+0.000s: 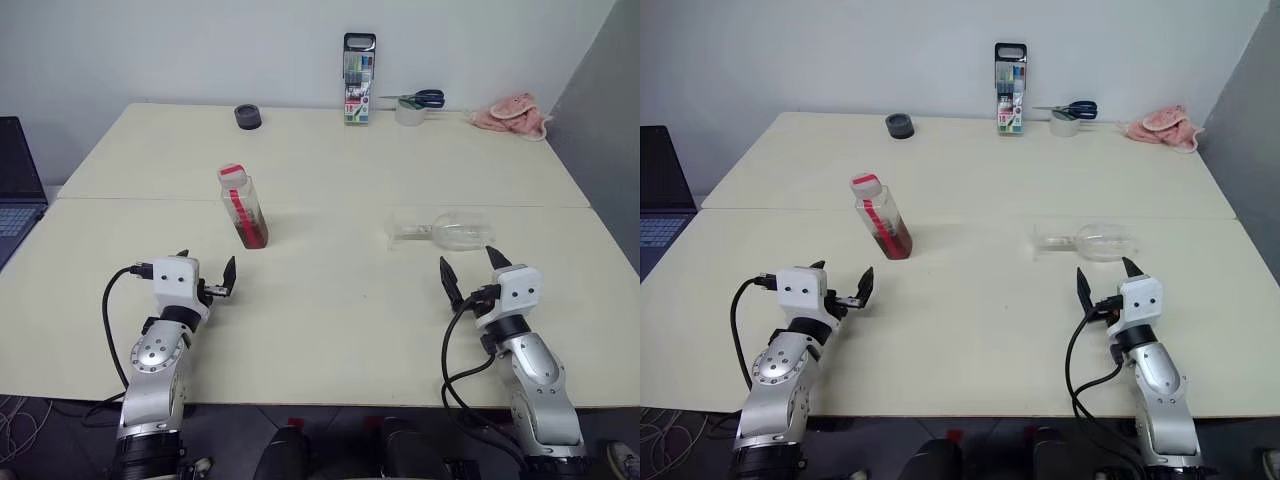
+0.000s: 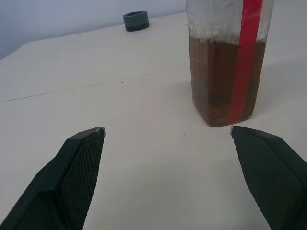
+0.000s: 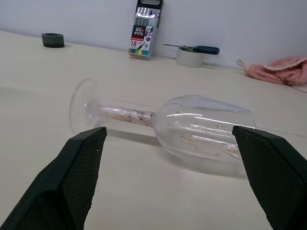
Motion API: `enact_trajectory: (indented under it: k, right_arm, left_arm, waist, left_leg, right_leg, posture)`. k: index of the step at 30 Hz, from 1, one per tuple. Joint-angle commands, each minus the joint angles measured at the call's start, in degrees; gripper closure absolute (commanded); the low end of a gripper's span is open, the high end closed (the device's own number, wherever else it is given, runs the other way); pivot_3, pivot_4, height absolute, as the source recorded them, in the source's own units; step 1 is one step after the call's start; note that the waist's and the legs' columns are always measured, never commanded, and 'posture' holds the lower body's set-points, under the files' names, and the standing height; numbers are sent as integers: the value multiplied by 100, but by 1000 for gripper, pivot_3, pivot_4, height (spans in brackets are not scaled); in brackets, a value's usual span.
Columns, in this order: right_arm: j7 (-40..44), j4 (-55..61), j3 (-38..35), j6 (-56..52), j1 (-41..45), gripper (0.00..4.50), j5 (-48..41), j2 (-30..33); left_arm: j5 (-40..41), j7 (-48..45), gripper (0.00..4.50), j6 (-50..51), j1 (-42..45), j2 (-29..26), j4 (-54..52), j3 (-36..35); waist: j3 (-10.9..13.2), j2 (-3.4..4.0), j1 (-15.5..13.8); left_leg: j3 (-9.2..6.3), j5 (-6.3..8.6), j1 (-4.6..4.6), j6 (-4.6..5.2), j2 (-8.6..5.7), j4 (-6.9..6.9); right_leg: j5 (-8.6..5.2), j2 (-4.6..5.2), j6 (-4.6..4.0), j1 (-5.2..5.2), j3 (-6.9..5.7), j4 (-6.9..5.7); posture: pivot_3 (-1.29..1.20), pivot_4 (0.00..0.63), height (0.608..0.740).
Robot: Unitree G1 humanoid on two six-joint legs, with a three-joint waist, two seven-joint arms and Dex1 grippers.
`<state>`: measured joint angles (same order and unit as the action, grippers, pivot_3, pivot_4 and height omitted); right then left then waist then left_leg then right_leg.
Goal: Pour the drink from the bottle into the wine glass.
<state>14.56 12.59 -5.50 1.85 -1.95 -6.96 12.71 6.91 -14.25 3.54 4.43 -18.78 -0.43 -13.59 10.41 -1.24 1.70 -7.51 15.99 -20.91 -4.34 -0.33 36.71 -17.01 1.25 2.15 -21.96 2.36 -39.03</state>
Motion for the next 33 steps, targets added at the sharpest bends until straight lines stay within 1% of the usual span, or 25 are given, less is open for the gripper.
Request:
enact_trajectory:
  k: [1,6,12,17,26,33]
  right_arm:
    - [32,115,2,47,25,0,-30,27]
    - [95,71,40,72,13,0,-29,14]
    - [147,-29,69,137,71,0,-40,10]
    - [184,-85,79,180,113,0,-46,8]
    - [311,-179,118,245,215,0,-37,47]
    - [567,-146,148,262,340,0,-57,207]
  left_arm:
    - [-1,-26,19,-154,18,-57,-204,16]
    - [-83,-96,19,-220,-48,-101,-280,70]
    - [-3,-321,19,-670,-96,-142,-382,52]
    - [142,-458,19,-853,-114,-143,-452,-13]
    - [580,-646,19,-755,-146,-138,-489,-144]
    - [436,-449,19,-577,-80,-116,-393,-38]
  waist:
    - [0,0,0]
    - [0,0,0]
    - [0,0,-1]
    - [0,0,-1]
    - [0,0,1]
    - [0,0,2]
  left_leg:
    - [0,0,0,0,0,0]
    - [0,0,0,0,0,0]
    - [0,0,0,0,0,0]
    - [1,0,0,0,0,0]
    - [0,0,0,0,0,0]
    - [0,0,0,0,0,0]
  right_leg:
    - [0,0,0,0,0,0]
    - [0,0,0,0,0,0]
    - [0,0,0,0,0,0]
    - [0,0,0,0,1,0]
    - [0,0,0,0,0,0]
    - [0,-1,0,0,0,0]
  posture:
    - [0,150,740]
    - [0,150,740]
    - [0,150,740]
    - [0,150,740]
    - [0,150,740]
    - [0,150,740]
